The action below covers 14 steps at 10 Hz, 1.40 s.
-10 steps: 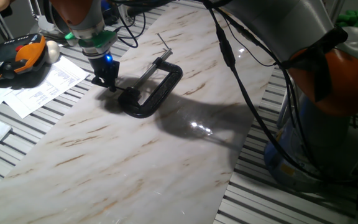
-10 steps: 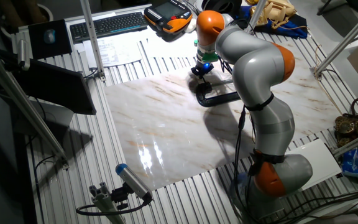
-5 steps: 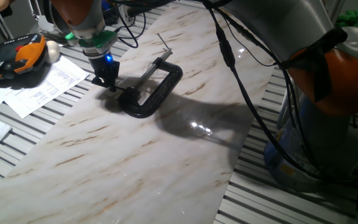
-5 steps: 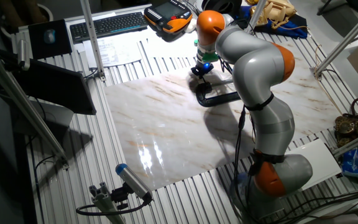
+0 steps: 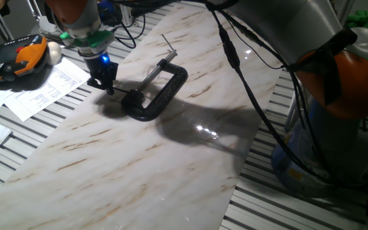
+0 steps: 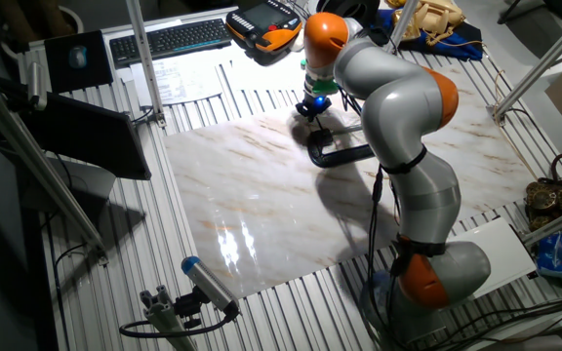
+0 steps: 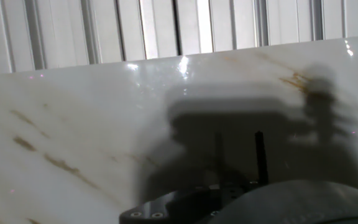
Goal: Turn the hands of a clock
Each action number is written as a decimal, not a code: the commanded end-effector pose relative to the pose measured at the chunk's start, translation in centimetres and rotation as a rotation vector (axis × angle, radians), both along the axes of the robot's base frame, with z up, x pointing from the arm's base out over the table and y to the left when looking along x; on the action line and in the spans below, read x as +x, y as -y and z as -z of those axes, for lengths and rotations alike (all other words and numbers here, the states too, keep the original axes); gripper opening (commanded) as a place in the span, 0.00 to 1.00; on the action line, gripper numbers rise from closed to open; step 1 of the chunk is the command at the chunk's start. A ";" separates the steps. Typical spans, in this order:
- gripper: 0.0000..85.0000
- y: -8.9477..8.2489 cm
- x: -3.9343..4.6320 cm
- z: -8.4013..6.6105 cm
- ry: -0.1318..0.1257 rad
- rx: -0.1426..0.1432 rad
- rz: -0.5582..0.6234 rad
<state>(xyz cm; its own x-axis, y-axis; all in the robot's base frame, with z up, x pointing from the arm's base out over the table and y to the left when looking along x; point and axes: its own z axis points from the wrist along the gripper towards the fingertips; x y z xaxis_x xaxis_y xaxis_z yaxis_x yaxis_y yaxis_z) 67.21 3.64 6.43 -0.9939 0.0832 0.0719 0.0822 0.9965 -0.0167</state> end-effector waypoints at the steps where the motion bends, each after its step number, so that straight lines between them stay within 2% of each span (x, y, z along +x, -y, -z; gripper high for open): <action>1: 0.00 -0.5 -0.07 -0.6 0.000 -0.009 0.000; 3: 0.00 -1.5 -0.34 -1.7 0.015 0.016 -0.009; 4: 0.00 -1.7 -0.79 -2.3 0.027 0.029 -0.026; 5: 0.00 -2.0 -1.66 -3.3 0.040 0.024 -0.042; 7: 0.00 -2.9 -2.76 -4.6 0.048 0.007 -0.053; 9: 0.00 -3.3 -3.67 -5.4 0.080 -0.002 -0.083; 11: 0.00 -3.3 -4.26 -5.8 0.080 -0.006 -0.098; 12: 0.00 -3.4 -4.26 -5.8 0.083 -0.009 -0.100; 13: 0.00 -3.4 -4.26 -5.8 0.099 -0.022 -0.090; 14: 0.00 -3.4 -4.26 -5.8 0.110 -0.061 -0.092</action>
<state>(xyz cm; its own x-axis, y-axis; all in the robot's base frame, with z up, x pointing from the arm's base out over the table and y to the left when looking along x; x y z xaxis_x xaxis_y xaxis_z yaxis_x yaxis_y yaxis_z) 62.96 6.99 12.19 -0.9990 -0.0081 -0.0428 -0.0050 0.9975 -0.0704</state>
